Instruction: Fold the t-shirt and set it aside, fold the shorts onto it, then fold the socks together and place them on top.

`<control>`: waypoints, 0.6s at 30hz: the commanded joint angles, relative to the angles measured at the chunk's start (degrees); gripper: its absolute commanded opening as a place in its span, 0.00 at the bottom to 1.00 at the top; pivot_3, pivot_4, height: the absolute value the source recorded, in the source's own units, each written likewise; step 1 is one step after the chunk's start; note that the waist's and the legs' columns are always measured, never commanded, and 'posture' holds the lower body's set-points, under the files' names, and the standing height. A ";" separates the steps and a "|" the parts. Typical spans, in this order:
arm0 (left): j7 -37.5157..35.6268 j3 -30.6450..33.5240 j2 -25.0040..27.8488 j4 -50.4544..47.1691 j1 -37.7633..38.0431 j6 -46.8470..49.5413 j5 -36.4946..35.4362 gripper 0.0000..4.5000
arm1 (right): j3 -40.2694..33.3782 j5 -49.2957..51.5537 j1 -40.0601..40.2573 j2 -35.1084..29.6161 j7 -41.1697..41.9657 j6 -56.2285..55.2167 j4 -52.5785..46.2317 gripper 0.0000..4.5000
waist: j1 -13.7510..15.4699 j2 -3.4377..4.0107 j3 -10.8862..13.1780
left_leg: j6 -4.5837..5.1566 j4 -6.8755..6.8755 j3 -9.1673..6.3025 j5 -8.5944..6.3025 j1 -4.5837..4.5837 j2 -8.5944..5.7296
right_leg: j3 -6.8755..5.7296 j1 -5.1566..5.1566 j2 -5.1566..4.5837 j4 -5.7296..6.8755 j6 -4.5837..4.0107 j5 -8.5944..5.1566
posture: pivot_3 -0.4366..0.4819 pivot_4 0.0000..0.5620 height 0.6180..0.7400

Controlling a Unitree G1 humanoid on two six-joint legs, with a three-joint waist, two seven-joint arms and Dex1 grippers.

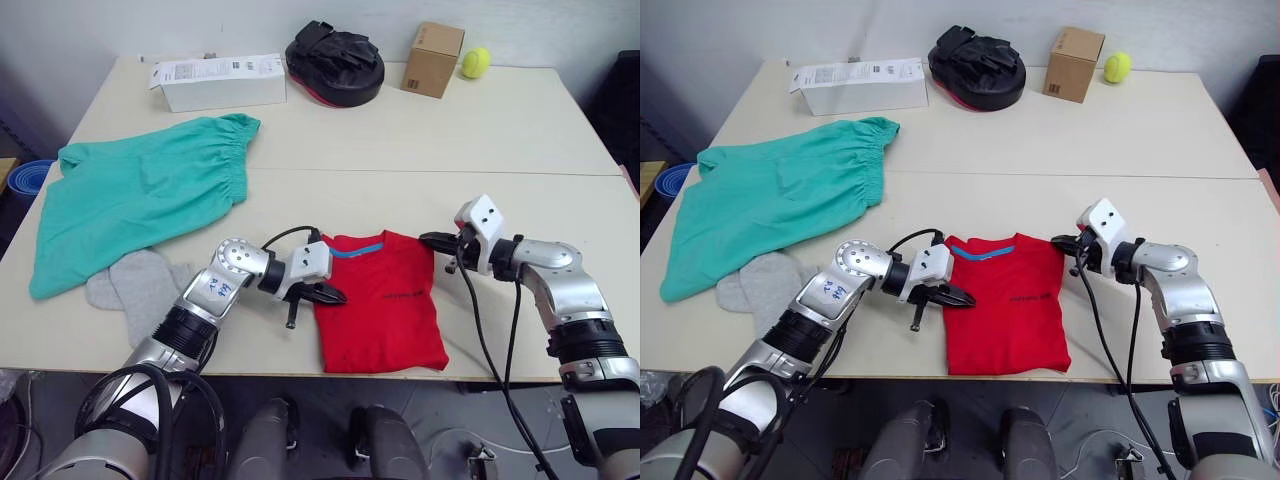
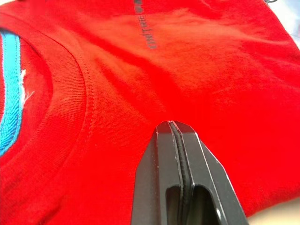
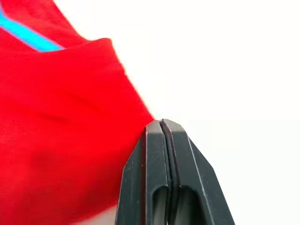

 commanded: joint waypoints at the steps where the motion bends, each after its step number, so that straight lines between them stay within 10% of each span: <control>1: 0.25 0.48 -0.16 -0.34 0.62 0.30 0.74 0.00 | -1.24 5.80 1.81 2.11 3.20 3.40 -11.87 0.00 | -0.01 0.00 0.00 | 0.00 0.00 0.00 0.00 0.00 0.00 | 0.00 0.00 0.00 0.02 0.00 0.00 | 0.48 0.27 1.00; 7: 0.40 1.12 -0.47 0.02 0.24 0.28 0.79 0.00 | 3.24 4.59 5.33 7.20 -0.38 8.38 -23.68 0.00 | 0.01 0.00 0.00 | 0.01 0.00 -0.01 -0.02 -0.01 0.01 | 0.02 -0.03 -0.02 0.00 0.00 0.00 | 0.48 0.27 1.00; 18: 0.45 1.70 -0.50 -0.17 0.13 0.52 0.69 0.00 | 6.86 -6.50 4.61 8.23 -7.84 5.92 -15.18 0.00 | 0.00 0.00 0.00 | -0.02 -0.04 0.02 -0.01 -0.04 -0.02 | 0.05 -0.11 -0.02 0.04 0.00 0.00 | 0.48 0.27 1.00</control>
